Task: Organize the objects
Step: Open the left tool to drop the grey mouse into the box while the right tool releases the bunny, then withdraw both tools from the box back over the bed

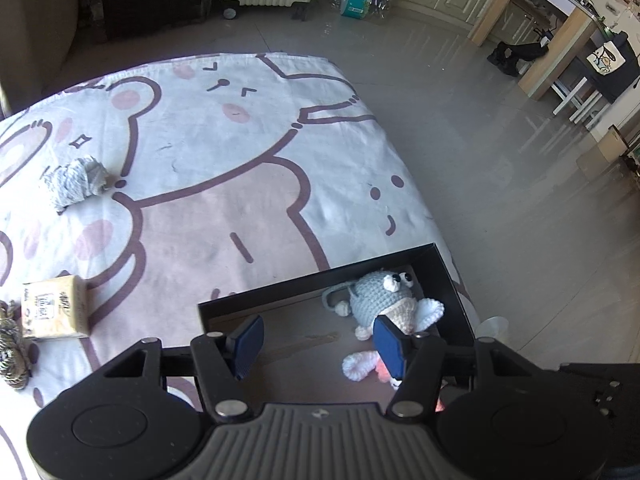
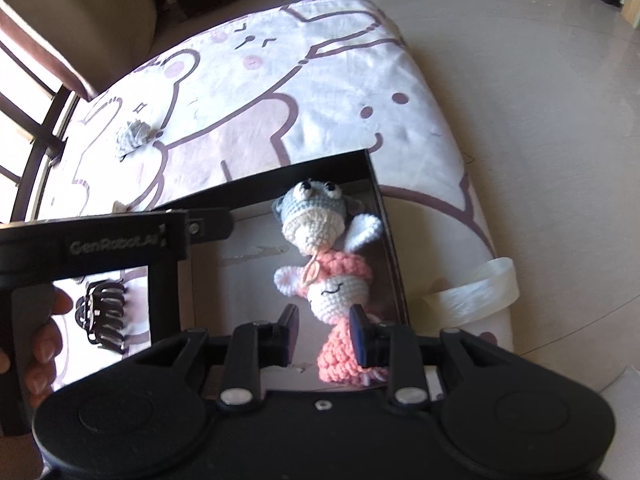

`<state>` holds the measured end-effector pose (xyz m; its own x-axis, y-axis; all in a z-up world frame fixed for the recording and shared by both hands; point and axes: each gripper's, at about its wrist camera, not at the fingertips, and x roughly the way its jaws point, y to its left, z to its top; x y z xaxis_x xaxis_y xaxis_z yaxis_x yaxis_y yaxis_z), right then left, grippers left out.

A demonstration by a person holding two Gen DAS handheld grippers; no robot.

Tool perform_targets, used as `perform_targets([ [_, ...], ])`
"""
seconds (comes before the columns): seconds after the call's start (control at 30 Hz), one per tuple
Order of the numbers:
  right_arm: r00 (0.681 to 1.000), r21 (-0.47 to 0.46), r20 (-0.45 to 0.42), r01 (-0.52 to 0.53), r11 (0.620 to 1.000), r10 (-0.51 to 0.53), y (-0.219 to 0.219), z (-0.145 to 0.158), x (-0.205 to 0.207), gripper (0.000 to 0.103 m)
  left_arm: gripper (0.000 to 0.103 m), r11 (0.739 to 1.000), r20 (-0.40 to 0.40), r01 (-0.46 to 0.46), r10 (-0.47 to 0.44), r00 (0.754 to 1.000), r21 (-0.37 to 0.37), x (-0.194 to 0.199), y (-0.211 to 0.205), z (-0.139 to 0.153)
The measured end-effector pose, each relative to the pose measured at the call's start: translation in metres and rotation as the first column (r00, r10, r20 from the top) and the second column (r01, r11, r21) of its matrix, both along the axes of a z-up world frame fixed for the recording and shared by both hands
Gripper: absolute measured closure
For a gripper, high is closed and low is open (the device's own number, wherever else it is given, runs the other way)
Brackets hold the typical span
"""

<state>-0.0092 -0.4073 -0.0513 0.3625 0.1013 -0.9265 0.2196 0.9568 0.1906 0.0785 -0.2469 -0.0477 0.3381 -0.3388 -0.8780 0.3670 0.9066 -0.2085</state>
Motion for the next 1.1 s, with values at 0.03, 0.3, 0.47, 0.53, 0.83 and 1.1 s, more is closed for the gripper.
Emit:
perform_targets([
  [0.03, 1.000, -0.014, 0.004, 0.008, 1.000, -0.008, 0.000, 0.002, -0.001, 0.069, 0.043, 1.000, 0.007, 0.004, -0.004, 1.000, 0.009, -0.002, 0.001, 0.003],
  [0.3, 0.997, -0.056, 0.050, 0.059, 0.997, -0.056, 0.003, 0.019, -0.008, 0.061, 0.042, 0.998, 0.052, 0.006, -0.009, 0.999, 0.060, -0.014, 0.021, 0.027],
  [0.47, 0.995, -0.077, 0.077, 0.069, 0.995, -0.063, 0.011, 0.028, -0.013, 0.047, 0.040, 0.994, 0.069, -0.005, -0.002, 0.998, 0.109, -0.019, 0.033, 0.036],
  [0.53, 0.993, -0.080, 0.090, 0.083, 0.993, -0.075, 0.011, 0.031, -0.015, 0.043, 0.034, 0.993, 0.068, -0.012, 0.004, 0.998, 0.116, -0.021, 0.038, 0.038],
  [0.83, 0.986, -0.125, 0.111, 0.135, 0.983, -0.122, 0.011, 0.042, -0.029, 0.029, 0.005, 0.989, 0.097, -0.015, 0.001, 0.995, 0.145, -0.034, 0.048, 0.052],
  [1.1, 0.980, -0.132, 0.118, 0.174, 0.976, -0.159, 0.009, 0.051, -0.045, 0.006, 0.000, 0.986, 0.078, -0.019, 0.006, 0.997, 0.168, -0.045, 0.056, 0.055],
])
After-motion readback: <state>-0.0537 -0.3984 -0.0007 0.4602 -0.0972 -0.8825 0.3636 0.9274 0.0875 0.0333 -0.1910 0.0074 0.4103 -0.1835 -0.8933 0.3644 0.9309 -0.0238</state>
